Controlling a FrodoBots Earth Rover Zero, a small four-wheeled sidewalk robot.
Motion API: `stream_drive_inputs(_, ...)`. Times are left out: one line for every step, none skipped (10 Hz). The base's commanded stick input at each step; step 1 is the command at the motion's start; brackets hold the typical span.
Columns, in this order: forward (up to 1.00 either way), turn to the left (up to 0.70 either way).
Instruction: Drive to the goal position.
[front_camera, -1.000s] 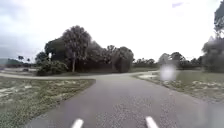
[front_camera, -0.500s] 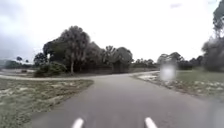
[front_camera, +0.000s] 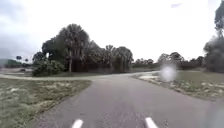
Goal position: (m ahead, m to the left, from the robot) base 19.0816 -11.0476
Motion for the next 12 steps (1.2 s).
stream_drive_inputs(0.85, 0.00)
stream_drive_inputs(0.85, 0.00)
stream_drive_inputs(0.85, 0.00)
stream_drive_inputs(0.85, 0.00)
stream_drive_inputs(0.85, 0.00)
stream_drive_inputs(0.85, 0.00)
stream_drive_inputs(0.85, 0.00)
stream_drive_inputs(0.85, 0.00)
stream_drive_inputs(0.85, 0.00)
stream_drive_inputs(0.85, 0.00)
stream_drive_inputs(0.85, 0.00)
stream_drive_inputs(0.85, 0.00)
